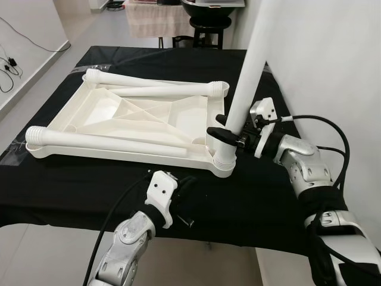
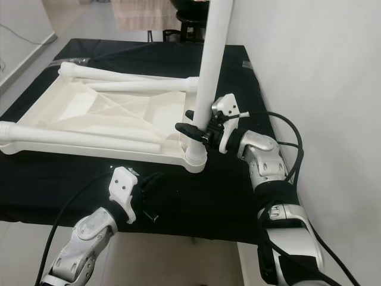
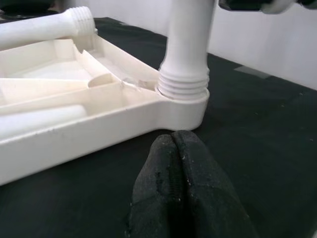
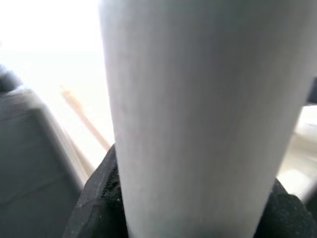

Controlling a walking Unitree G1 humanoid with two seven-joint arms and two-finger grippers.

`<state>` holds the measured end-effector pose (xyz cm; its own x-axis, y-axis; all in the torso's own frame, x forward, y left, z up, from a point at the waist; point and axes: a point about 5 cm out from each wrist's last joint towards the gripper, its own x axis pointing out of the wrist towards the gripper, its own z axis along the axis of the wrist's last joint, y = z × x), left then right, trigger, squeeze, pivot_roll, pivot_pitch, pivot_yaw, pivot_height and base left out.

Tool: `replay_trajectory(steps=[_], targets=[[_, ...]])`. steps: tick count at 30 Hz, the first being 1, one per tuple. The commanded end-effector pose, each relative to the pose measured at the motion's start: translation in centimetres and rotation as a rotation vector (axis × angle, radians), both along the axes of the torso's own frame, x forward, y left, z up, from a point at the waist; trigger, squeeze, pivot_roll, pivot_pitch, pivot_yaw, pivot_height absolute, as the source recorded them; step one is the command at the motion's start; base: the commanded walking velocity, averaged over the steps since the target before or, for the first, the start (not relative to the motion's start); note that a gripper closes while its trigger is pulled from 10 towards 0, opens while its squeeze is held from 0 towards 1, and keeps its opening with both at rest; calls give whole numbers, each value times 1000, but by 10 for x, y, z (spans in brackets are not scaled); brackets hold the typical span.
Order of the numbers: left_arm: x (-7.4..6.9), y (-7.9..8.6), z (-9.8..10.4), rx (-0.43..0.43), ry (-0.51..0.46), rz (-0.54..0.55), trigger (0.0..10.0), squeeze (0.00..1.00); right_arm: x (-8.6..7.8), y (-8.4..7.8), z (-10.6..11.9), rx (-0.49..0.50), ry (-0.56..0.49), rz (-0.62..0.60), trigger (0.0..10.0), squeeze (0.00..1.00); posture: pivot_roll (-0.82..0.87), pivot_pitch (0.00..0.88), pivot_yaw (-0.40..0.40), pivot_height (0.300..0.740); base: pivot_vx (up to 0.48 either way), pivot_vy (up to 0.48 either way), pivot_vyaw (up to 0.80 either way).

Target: Building children table

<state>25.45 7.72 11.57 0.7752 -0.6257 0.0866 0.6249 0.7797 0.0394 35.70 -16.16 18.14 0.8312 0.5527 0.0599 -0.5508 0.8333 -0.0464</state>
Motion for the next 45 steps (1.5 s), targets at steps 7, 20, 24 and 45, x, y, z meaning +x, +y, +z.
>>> replay_trajectory(steps=[7,20,24,45], targets=[[-2,5,0,-1,8,-2,10000,0,-35,31,-61,-76,137,-274,0,0,28,111,-15,740,0,0,0],[1,2,0,-3,11,3,10000,0,-6,38,-17,21,60,-89,10000,184,55,98,-25,740,0,0,0],[2,2,0,-3,11,2,10000,0,-2,32,-12,40,57,-21,10000,0,60,93,-27,740,0,0,0],[5,-2,-1,-5,8,4,10000,0,11,-12,11,-6,109,429,0,0,70,77,-49,740,0,0,0]])
